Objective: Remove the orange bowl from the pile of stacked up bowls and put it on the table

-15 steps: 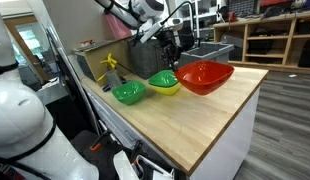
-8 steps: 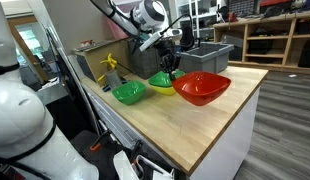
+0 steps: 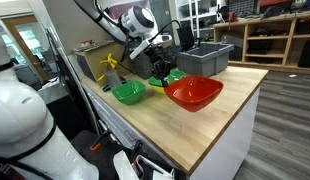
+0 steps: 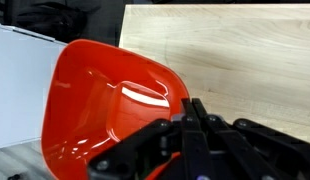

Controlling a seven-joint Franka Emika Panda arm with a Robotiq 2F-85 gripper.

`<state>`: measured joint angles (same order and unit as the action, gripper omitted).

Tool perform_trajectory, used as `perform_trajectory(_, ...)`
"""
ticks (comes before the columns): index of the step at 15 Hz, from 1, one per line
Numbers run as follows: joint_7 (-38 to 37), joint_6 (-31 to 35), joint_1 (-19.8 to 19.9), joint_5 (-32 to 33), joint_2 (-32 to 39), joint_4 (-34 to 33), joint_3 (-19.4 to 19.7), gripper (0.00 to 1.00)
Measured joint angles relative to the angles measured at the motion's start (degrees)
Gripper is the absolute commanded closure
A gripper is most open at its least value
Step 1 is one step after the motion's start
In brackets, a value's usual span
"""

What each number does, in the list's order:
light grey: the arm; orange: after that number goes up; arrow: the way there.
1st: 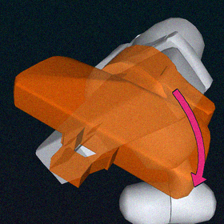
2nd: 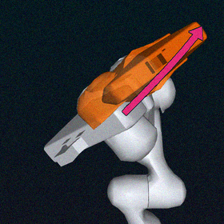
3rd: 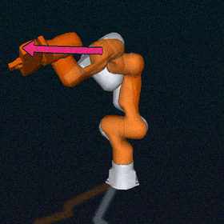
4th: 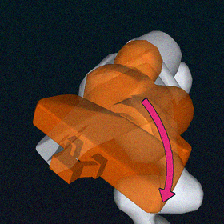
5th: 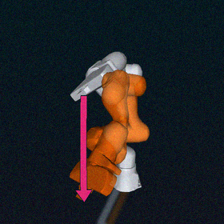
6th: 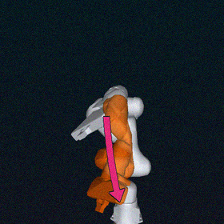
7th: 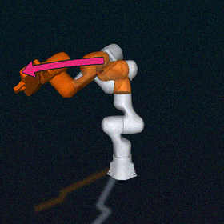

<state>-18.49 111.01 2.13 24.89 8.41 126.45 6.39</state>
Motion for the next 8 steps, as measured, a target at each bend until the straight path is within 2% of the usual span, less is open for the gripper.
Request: perform_trajectory(8,-5.70,8.45,-0.36,0.60,-8.71,13.81,-0.71,0.99)
